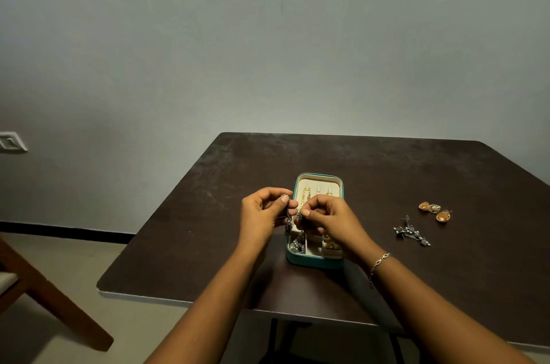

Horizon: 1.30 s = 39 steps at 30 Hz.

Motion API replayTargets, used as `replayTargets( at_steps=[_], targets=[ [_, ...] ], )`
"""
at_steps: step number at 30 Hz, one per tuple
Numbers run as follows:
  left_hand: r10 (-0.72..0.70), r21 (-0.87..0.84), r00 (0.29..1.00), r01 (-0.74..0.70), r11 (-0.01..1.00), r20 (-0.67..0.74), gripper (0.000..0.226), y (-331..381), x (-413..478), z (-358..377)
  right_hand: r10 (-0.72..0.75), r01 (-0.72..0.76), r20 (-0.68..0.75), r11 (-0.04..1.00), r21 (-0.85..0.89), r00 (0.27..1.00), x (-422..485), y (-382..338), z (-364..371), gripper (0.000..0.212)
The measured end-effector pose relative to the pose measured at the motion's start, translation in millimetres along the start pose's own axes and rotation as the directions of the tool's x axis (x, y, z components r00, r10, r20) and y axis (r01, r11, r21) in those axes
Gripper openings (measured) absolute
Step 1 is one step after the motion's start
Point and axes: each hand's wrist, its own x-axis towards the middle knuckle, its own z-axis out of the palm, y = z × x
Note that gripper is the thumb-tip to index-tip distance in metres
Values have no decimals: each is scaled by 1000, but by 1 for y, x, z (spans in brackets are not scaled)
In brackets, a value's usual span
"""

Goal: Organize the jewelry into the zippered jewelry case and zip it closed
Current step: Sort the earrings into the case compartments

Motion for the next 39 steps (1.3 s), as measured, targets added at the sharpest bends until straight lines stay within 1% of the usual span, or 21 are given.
replayTargets(
  at_steps=[2,4,6,11,14,17,19,21,24,29,32,35,39],
  targets=[
    [-4,11,1000,3,1000,9,19,-2,0,1,-59,54,-21,984,-170,998,0,4,-1,17],
    [-5,17,1000,5,1000,17,18,-3,-1,2,-106,99,-6,946,-308,994,-1,7,-1,10],
    [-8,14,1000,7,1000,17,18,-4,-1,2,-151,144,15,901,-409,988,-3,10,0,3],
    [-11,25,1000,11,1000,16,17,-5,0,2,-245,250,82,810,-531,966,-10,12,0,5],
    [-13,30,1000,13,999,14,16,-5,0,1,-284,305,136,726,-616,949,-14,14,0,8],
    [-9,38,1000,9,999,11,15,-6,-1,2,-304,370,223,617,-695,926,-16,17,1,16],
    [-11,34,1000,10,999,11,15,-6,-1,2,-308,397,259,582,-710,915,-18,19,0,19],
    [-13,41,1000,13,999,17,14,-7,-1,3,-327,390,225,629,-673,918,-19,21,-1,16],
    [-23,56,999,21,998,29,13,-10,-1,3,-329,322,101,737,-595,939,-20,22,-6,11],
    [-63,91,997,59,994,48,13,-14,0,2,-334,286,13,785,-549,942,-20,23,-14,7],
    [-70,167,997,63,984,35,15,-19,1,2,-342,277,-27,802,-529,939,-21,26,-19,6],
    [-27,259,1000,24,966,8,15,-23,0,4,-332,255,-72,830,-496,941,-23,28,-21,6],
    [47,489,999,-39,871,-4,11,-29,-2,3,-313,232,-102,853,-467,944,-27,31,-24,6]
  ],
)
